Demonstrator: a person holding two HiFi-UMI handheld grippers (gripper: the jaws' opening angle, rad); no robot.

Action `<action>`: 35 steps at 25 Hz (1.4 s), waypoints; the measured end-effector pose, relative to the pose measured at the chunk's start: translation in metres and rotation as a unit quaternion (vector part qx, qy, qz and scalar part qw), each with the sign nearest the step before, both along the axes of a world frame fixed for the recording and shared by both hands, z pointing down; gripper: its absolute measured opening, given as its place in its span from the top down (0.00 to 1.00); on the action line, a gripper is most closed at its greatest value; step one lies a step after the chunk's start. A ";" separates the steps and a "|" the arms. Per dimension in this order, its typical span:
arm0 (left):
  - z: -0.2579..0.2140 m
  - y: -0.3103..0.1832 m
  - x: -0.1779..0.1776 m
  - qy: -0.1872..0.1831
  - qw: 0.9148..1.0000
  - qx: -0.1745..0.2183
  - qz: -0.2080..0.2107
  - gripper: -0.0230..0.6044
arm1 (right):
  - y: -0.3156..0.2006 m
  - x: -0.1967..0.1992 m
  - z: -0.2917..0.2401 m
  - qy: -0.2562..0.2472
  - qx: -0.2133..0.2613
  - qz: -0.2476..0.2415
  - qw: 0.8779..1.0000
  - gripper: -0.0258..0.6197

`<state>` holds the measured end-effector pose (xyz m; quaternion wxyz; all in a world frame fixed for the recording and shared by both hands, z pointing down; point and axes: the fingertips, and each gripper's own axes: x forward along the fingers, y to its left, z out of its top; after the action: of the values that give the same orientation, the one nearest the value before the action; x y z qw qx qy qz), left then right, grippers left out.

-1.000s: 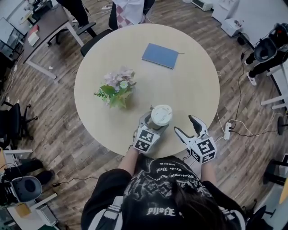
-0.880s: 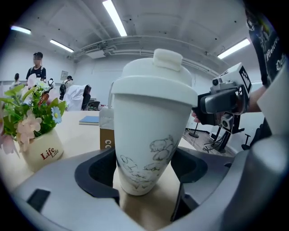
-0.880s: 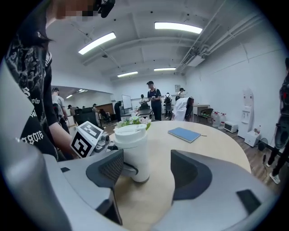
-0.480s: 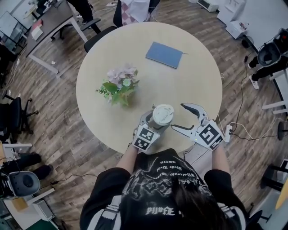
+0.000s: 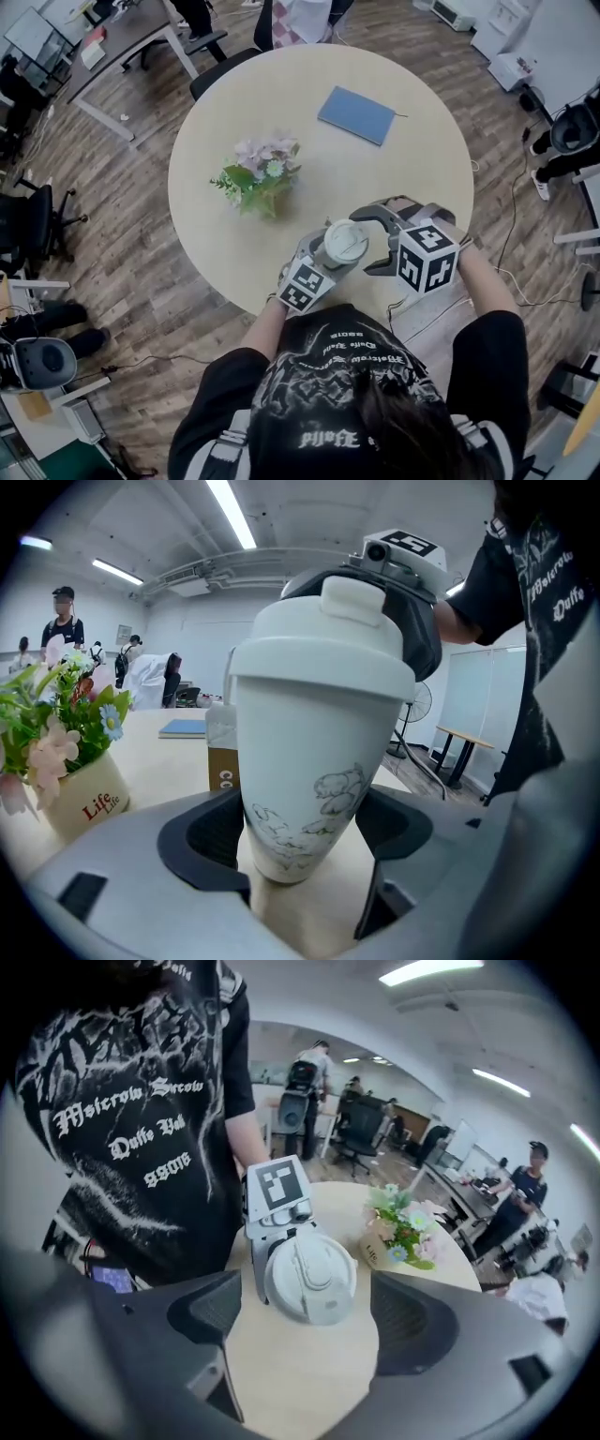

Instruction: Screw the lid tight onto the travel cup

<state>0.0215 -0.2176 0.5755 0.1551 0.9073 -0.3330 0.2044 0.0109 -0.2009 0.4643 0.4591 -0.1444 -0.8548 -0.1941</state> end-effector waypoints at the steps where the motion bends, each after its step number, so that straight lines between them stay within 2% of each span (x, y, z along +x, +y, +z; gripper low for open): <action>1: 0.000 0.000 0.000 -0.002 1.000 -0.001 0.004 0.35 | -0.001 0.000 0.003 0.022 0.016 -0.031 0.999 0.28; 4: 0.000 -0.001 0.000 -0.007 1.000 -0.003 0.013 0.35 | -0.002 -0.001 0.010 0.078 0.058 -0.125 0.987 0.28; 8: -0.001 0.001 0.001 -0.009 1.000 -0.006 0.015 0.35 | 0.000 -0.012 0.010 0.116 0.103 -0.234 0.960 0.28; 10: -0.001 0.001 0.001 -0.010 1.000 -0.008 0.023 0.35 | -0.002 -0.014 0.011 0.131 0.126 -0.285 0.941 0.28; 15: 0.001 -0.003 0.000 -0.015 0.999 -0.009 0.036 0.35 | -0.005 -0.006 0.027 0.174 0.170 -0.413 0.878 0.28; 17: 0.002 0.000 0.000 -0.014 0.999 -0.011 0.036 0.35 | 0.001 -0.006 0.034 0.177 0.169 -0.442 0.863 0.29; 19: 0.000 0.000 0.001 -0.011 0.999 -0.007 0.039 0.35 | 0.005 -0.006 0.038 0.180 0.163 -0.456 0.856 0.32; 21: -0.003 -0.004 0.003 -0.009 0.999 0.003 0.043 0.35 | 0.004 -0.006 0.038 0.185 0.156 -0.456 0.857 0.32; 23: -0.001 -0.003 0.002 -0.013 0.999 -0.001 0.043 0.35 | 0.004 -0.007 0.038 0.184 0.148 -0.444 0.864 0.32; 24: 0.000 -0.002 0.001 -0.014 0.999 -0.005 0.041 0.35 | 0.005 -0.008 0.039 0.182 0.140 -0.431 0.873 0.32; 28: 0.002 -0.003 0.000 -0.019 0.999 -0.004 0.041 0.35 | 0.006 -0.012 0.038 0.170 0.091 -0.345 0.919 0.33; 35: 0.005 -0.002 -0.002 -0.016 0.999 -0.013 0.032 0.35 | 0.004 -0.019 0.038 0.152 0.038 -0.208 0.966 0.33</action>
<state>0.0200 -0.2192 0.5803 0.1551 0.9121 -0.3033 0.2282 -0.0084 -0.1973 0.5022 0.5386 -0.3291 -0.7182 -0.2930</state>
